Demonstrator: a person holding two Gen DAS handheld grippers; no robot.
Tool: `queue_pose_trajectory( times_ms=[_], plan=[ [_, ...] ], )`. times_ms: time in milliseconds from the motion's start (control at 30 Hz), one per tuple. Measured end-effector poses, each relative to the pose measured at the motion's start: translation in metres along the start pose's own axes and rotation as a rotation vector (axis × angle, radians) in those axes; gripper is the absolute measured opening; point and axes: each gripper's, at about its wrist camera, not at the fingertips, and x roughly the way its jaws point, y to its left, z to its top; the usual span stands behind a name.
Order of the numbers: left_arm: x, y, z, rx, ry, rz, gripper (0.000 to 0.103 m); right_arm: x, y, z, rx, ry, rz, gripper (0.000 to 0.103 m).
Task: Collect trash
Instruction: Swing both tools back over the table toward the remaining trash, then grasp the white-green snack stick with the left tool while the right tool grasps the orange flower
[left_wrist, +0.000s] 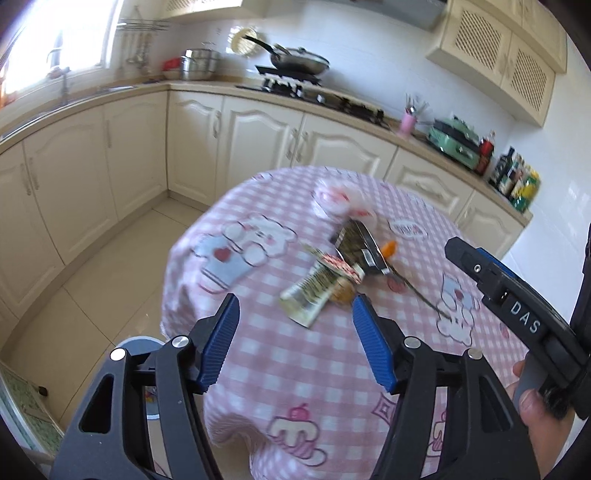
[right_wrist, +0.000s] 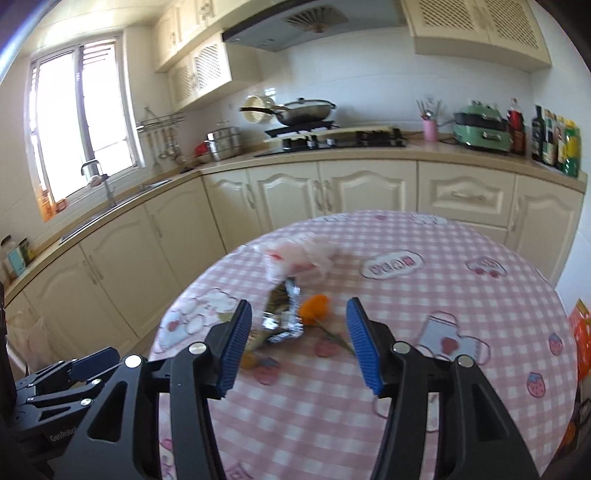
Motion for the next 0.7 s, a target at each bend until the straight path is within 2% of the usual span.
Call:
queue_pose_trajectory(
  times_ms=[133, 333, 467, 533, 567, 600, 700],
  plan=[
    [0.019, -0.013, -0.002, 0.031, 0.035, -0.016, 0.061, 0.009, -0.021, -0.007, 0.040, 0.029, -0.013, 0.053],
    [0.056, -0.015, -0.001, 0.033, 0.101, 0.012, 0.061, 0.023, -0.032, -0.012, 0.053, 0.071, -0.024, 0.053],
    [0.074, -0.009, 0.001, 0.020, 0.132, 0.018, 0.048, 0.035, -0.040, -0.014, 0.070, 0.107, -0.025, 0.053],
    [0.080, -0.011, 0.003, 0.046, 0.135, 0.042, 0.040, 0.042, -0.040, -0.014, 0.071, 0.124, -0.023, 0.053],
    [0.082, -0.012, 0.003, 0.061, 0.136, 0.050, 0.034, 0.046, -0.040, -0.014, 0.072, 0.131, -0.019, 0.053],
    [0.084, -0.014, 0.003, 0.081, 0.137, 0.057, 0.023, 0.048, -0.039, -0.013, 0.072, 0.135, -0.017, 0.053],
    [0.083, -0.016, 0.003, 0.107, 0.129, 0.027, 0.013, 0.059, -0.035, -0.011, 0.061, 0.162, -0.017, 0.053]
  ],
)
